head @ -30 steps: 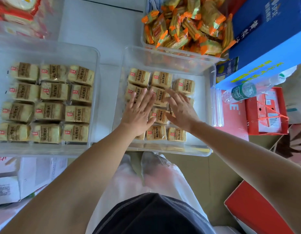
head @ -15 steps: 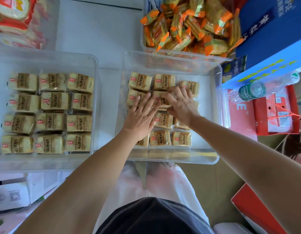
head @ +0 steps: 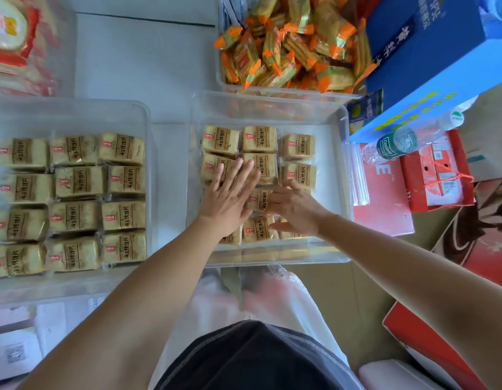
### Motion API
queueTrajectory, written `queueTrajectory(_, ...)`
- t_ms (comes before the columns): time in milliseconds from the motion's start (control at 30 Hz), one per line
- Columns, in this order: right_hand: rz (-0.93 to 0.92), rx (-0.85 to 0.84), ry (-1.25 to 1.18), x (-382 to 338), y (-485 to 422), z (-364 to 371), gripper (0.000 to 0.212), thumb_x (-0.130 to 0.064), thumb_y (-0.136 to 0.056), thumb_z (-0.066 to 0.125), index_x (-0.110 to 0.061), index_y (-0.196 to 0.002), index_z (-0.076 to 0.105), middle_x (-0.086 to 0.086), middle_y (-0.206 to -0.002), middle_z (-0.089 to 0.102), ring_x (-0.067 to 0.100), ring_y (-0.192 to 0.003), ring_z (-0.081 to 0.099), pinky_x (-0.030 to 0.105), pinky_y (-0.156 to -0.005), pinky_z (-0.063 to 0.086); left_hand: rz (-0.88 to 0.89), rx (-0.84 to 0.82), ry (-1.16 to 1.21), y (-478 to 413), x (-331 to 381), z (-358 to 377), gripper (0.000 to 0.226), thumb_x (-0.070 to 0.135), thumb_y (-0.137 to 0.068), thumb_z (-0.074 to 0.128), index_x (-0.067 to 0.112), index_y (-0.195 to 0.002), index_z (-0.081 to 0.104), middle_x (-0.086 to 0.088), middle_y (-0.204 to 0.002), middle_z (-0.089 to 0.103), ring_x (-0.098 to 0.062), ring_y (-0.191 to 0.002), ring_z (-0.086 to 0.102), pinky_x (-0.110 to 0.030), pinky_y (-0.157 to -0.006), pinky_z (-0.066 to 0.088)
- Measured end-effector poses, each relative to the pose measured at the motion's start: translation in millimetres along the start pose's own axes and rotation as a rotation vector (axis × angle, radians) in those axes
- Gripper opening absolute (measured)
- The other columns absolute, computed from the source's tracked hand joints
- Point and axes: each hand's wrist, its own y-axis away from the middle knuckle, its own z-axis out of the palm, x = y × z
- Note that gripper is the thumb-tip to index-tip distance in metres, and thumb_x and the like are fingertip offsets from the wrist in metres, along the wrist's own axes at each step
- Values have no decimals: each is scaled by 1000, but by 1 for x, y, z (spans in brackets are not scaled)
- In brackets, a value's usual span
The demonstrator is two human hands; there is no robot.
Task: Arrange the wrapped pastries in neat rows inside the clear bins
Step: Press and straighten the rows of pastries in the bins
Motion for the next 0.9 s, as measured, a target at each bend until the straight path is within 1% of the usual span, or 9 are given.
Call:
queueTrajectory(67,16,17,-26,-2,4,1,15,-43,-73,73,-33,-84,71,-11,-92,64,18,-115,52,38,-99,26,101,-26,35,0,2,-2,66,49,-101,27,35,-150,-14,-8,-155,-34,-30,-143,-30,-58,-114,-15)
queueTrajectory(167,65,31,-51,-5,9,1,16,-41,-67,80,-38,-81,72,-11,-96,61,15,-104,50,39,-90,38,195,-83,-18,2,3,-1,52,53,-100,17,46,-149,0,-6,-152,-39,-32,-140,-34,-64,-112,-14)
queueTrajectory(267,107,48,-15,-5,12,0,29,-40,-70,77,-36,-98,71,-5,-106,57,19,-107,51,37,-91,39,184,-98,-113,4,5,3,55,55,-99,9,44,-151,-8,-6,-151,-40,-33,-140,-35,-63,-112,-14)
queueTrajectory(333,156,51,-7,-3,12,-3,48,-44,-73,73,-30,-118,62,1,-125,53,22,-117,47,38,-98,38,179,-111,-127,5,6,0,55,56,-99,7,44,-150,-9,-5,-151,-40,-32,-139,-36,-61,-112,-16)
queueTrajectory(400,192,-12,-11,-4,9,-4,68,-53,-73,69,-28,-133,48,5,-143,39,25,-128,39,42,-105,33,172,-131,-124,6,6,-2,54,56,-99,8,43,-150,-5,-4,-151,-41,-31,-139,-37,-60,-113,-17)
queueTrajectory(500,212,-121,-5,-8,11,-2,89,-67,-68,64,-26,-142,35,5,-155,21,25,-141,20,43,-112,19,157,-141,-101,7,7,-3,56,59,-99,11,41,-151,0,-4,-151,-41,-29,-139,-37,-59,-112,-20)
queueTrajectory(533,223,-111,-18,-9,12,0,92,-67,-67,64,-23,-142,33,6,-155,18,25,-143,17,44,-113,18,156,-142,-96,6,6,-2,58,60,-98,13,40,-151,-1,-4,-151,-41,-29,-139,-37,-59,-112,-19)
queueTrajectory(700,306,-16,-49,-14,17,3,93,-66,-66,66,-13,-138,39,8,-151,23,29,-140,23,51,-111,28,139,-111,-118,6,3,-1,74,63,-96,20,25,-155,-1,-4,-154,-36,-28,-142,-33,-59,-114,-15)
queueTrajectory(900,334,-173,80,-19,23,17,105,-72,-73,55,-7,-148,21,16,-157,-6,32,-145,-7,47,-117,1,127,-124,-96,7,5,-4,77,65,-95,22,21,-155,2,-3,-154,-37,-26,-141,-35,-60,-114,-14)
